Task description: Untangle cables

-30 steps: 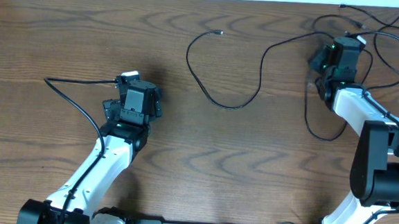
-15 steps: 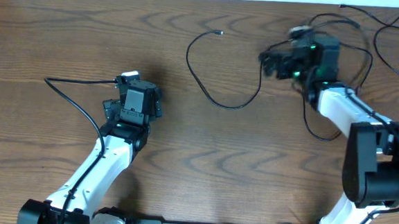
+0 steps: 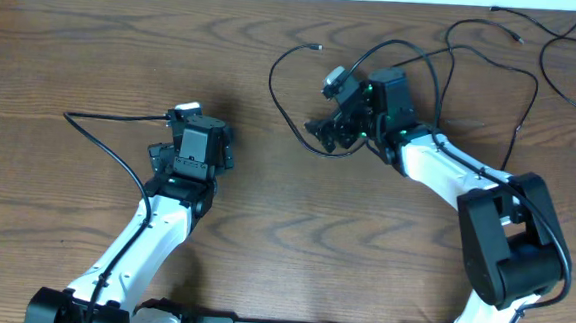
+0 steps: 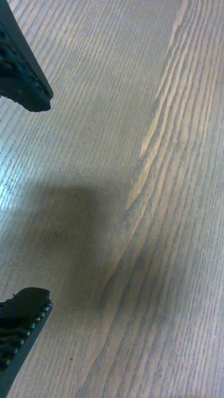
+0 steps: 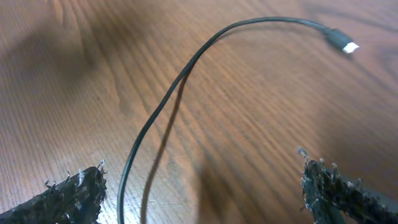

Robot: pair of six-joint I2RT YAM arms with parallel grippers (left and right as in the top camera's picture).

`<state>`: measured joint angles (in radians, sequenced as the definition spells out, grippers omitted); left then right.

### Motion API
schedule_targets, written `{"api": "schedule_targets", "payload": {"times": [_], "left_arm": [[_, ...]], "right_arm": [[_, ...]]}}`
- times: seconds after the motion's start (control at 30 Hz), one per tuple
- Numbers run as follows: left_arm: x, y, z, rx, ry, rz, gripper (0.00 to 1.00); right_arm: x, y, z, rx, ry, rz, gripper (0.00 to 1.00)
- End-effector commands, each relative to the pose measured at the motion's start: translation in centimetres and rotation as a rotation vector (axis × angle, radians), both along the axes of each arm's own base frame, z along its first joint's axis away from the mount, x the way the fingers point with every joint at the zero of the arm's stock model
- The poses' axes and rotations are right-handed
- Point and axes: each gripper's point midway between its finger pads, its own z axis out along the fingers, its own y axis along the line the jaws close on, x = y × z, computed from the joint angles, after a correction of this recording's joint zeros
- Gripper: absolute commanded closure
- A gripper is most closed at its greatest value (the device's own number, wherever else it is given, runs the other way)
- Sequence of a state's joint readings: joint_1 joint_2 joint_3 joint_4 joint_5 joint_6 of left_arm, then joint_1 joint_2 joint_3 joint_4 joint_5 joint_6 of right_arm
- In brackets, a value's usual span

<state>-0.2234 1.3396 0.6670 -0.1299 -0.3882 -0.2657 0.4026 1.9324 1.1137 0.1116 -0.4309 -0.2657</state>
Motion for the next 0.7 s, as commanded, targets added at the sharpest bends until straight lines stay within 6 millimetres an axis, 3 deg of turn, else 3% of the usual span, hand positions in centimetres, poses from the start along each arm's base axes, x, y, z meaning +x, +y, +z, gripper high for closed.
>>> {"api": "schedule_targets", "payload": {"times": [0.0,0.1,0.37,0.47,0.63,0.67], "left_arm": [[0.0,0.3,-0.1,0.005,0.001,0.018,0.04],[0.0,0.3,-0.1,0.005,0.000,0.018,0.04],[0.0,0.3,-0.1,0.005,0.001,0.018,0.04],[0.0,0.3,-0.1,0.005,0.001,0.018,0.04],[0.0,0.3,-0.1,0.005,0.000,0.018,0.04],[0.0,0.3,-0.1,0.005,0.000,0.018,0.04]], "right_arm": [[-0.7,0.8,-2.7,-0.036,0.034,0.028,0.01],[-1.6,1.8,-3.9,-0.047,0.057,0.055,0.01],[-3.9,4.6,-4.8,-0.063,0.076,0.126,0.01],[-4.4,4.8,-7.0,-0.087,0.104,0.129,0.18],[-4.3,4.9,-7.0,-0.085,0.100,0.129,0.34],[-4.3,4.9,-7.0,-0.085,0.101,0.129,0.44]]}}
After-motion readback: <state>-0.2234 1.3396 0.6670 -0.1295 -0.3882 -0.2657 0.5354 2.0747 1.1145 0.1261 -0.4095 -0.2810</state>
